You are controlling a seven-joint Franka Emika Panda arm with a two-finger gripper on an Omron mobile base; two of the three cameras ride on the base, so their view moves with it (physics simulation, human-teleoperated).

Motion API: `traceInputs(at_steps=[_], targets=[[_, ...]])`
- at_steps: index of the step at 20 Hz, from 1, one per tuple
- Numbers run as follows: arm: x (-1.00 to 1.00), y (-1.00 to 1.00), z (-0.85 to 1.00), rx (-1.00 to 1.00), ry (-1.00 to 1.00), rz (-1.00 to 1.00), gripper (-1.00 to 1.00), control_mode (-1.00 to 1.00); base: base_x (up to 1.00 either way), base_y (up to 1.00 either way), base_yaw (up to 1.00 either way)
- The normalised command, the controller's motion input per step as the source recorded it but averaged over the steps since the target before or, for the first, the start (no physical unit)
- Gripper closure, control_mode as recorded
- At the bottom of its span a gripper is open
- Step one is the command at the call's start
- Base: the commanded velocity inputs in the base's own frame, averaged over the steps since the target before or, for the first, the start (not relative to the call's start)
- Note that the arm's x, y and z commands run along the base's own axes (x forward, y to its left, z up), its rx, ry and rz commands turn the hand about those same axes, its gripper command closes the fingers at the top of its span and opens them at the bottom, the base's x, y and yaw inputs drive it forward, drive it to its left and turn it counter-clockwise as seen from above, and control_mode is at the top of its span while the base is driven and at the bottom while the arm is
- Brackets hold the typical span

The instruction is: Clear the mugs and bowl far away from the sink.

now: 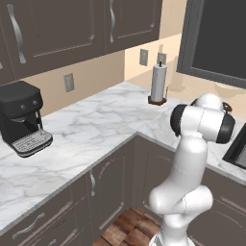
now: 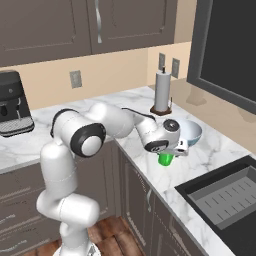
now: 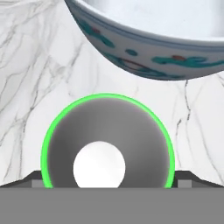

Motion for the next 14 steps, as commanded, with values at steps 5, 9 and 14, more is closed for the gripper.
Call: traceInputs(at_steps=[5, 9, 14], targets=[[-0.26, -0.21, -0.10, 0.00, 0.00, 0.16, -1.00, -1.00, 0.00, 0.00, 0.00], [0.00, 0.00, 0.00, 0.00, 0.00, 0.00, -1.00, -1.00, 0.00, 0.00, 0.00], [-0.19, 0.01, -0.04, 0.00, 0.00, 0.03, -1.00, -1.00, 0.00, 0.00, 0.00]])
